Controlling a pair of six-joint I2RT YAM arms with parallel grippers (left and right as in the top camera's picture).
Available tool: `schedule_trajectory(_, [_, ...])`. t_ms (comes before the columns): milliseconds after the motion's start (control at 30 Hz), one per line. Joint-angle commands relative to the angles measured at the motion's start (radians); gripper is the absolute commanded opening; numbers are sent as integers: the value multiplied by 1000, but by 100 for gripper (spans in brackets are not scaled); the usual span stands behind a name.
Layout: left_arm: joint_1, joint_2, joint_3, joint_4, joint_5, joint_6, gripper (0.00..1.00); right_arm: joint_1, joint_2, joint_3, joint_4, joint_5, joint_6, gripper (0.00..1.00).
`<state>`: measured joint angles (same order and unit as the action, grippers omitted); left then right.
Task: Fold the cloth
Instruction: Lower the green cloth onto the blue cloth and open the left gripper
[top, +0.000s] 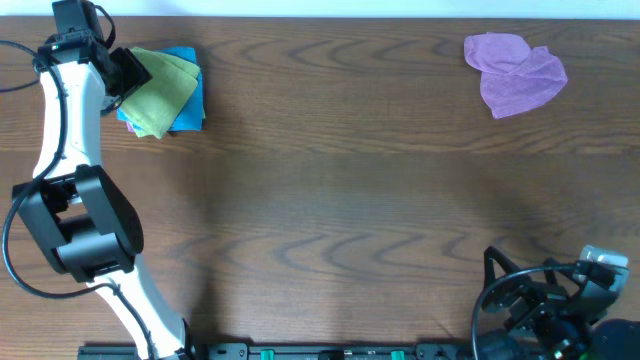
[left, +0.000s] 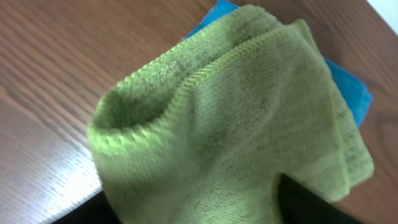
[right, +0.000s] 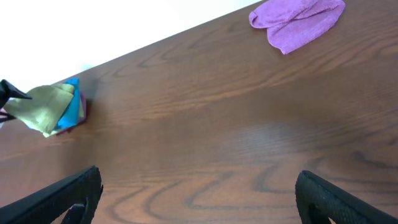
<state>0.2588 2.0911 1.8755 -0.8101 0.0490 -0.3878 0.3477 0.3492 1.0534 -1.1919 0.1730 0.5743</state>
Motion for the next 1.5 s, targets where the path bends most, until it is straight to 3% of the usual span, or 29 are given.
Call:
schedule_trajectory(0, [17, 4, -6, -5, -53, 14, 95, -10, -4, -2, -1, 23, 16, 99])
schedule_trajectory(133, [40, -14, -5, -29, -49, 6, 95, -10, -4, -2, -45, 144, 12, 99])
schedule_trajectory(367, [68, -106, -5, -42, -39, 6, 95, -10, -4, -2, -110, 142, 12, 99])
schedule_trajectory(567, [68, -166, -5, -42, 68, -21, 95, -10, -4, -2, -111, 141, 12, 99])
schedule_trajectory(767, [68, -196, -5, -42, 295, -28, 95, -10, -4, -2, -112, 141, 13, 99])
schedule_trajectory(1067, [67, -196, -5, -43, 725, -323, 95, -10, -4, -2, -112, 141, 12, 99])
schedule_trajectory(1300, [69, -196, -5, -93, 624, -312, 95, -10, -4, -2, -114, 141, 13, 99])
schedule_trajectory(1467, [65, -226, -5, -196, 522, -75, 95, -10, -4, -2, -114, 141, 13, 99])
